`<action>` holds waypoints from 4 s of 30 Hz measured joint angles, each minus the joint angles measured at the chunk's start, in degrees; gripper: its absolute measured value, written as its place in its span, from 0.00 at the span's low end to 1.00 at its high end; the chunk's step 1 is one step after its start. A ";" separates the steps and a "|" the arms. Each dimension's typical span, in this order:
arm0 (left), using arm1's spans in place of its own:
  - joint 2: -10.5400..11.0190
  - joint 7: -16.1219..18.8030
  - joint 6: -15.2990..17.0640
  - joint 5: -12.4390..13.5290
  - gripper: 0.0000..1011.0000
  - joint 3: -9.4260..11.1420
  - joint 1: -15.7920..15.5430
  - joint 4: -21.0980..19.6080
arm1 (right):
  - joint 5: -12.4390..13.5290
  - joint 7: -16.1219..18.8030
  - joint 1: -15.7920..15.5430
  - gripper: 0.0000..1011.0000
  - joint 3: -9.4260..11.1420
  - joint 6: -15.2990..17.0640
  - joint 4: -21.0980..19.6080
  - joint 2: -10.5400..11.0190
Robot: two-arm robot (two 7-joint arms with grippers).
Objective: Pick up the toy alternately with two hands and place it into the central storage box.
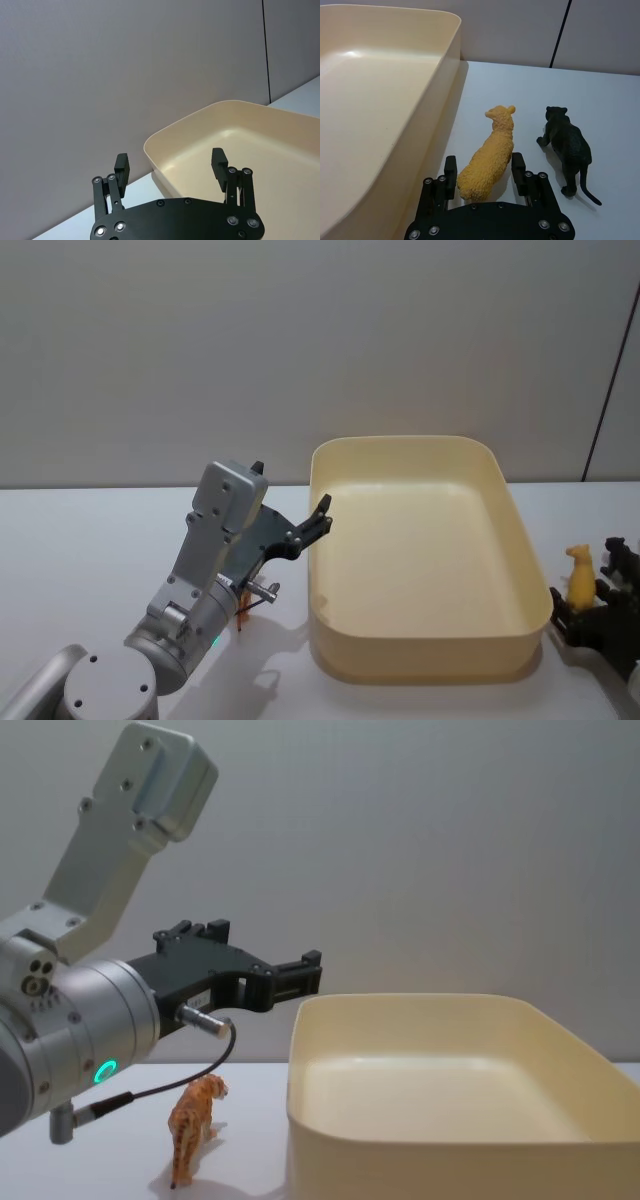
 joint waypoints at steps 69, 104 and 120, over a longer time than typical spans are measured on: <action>0.00 0.00 0.00 0.00 0.99 0.00 0.00 0.00 | -7.25 4.45 12.11 0.62 -3.55 6.31 -0.92 -8.39; 0.00 0.00 0.00 0.00 0.99 0.00 0.00 0.00 | 1.58 -2.03 3.63 0.99 7.94 6.12 -8.65 1.57; 0.00 0.00 0.00 0.00 0.99 0.00 0.00 0.00 | -0.28 -0.83 -1.56 0.99 10.68 7.59 -6.22 4.82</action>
